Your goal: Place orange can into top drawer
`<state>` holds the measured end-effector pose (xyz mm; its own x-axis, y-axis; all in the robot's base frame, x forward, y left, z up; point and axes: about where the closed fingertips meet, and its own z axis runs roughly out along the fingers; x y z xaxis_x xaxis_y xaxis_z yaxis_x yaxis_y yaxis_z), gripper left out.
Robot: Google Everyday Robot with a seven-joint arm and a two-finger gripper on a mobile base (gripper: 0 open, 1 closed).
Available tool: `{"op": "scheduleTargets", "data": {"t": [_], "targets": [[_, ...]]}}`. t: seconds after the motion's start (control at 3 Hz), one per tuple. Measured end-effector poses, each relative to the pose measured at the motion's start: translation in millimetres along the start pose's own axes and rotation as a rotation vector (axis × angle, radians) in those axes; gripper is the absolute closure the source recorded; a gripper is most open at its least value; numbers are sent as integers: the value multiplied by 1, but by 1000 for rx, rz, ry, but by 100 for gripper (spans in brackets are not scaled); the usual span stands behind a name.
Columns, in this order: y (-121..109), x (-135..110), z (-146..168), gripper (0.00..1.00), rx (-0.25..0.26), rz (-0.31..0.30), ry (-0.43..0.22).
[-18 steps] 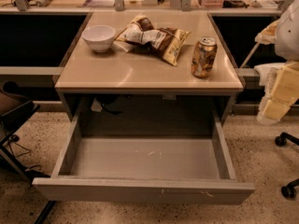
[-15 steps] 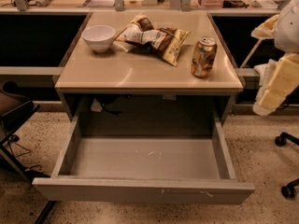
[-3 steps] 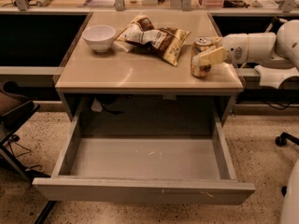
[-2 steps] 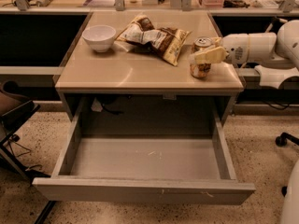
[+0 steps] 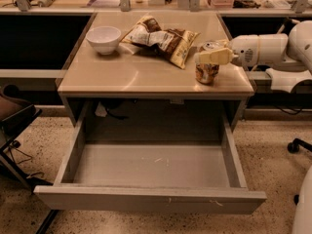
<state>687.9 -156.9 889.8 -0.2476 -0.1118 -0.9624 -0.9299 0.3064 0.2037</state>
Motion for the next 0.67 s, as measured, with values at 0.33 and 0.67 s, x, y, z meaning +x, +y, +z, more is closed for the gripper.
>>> {"op": "scheduleTargets", "data": {"t": [0.33, 0.67], "targets": [[7, -2, -3, 89, -3, 0, -2], [32, -4, -19, 100, 15, 10, -6]]}}
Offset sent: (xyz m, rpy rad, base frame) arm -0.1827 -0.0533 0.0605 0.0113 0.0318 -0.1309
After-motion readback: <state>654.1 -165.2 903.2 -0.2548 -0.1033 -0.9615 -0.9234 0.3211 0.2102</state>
